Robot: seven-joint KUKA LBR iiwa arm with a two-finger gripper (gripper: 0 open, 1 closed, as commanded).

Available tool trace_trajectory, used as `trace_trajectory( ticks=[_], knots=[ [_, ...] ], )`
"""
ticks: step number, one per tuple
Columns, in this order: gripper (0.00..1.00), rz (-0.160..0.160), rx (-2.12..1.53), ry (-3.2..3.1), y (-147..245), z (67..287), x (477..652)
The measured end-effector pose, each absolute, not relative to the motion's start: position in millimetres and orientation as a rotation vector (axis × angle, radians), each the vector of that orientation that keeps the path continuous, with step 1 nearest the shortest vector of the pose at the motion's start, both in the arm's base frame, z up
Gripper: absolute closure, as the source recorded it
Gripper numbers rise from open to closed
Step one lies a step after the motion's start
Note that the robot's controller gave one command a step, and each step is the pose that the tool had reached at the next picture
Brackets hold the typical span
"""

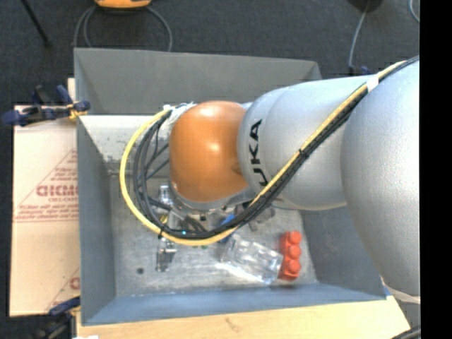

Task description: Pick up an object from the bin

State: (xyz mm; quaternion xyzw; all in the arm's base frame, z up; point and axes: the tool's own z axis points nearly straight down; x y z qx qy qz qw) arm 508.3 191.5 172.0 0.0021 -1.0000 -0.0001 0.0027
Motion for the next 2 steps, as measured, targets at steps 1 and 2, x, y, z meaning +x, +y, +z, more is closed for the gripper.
trace_trajectory(
  ticks=[1, 2],
  knots=[
    [0.0, 0.006, 0.033, -3.14, 134, 87, 558.2],
    [0.0, -0.004, -0.017, -3.148, 165, 74, 594.0]
  ],
)
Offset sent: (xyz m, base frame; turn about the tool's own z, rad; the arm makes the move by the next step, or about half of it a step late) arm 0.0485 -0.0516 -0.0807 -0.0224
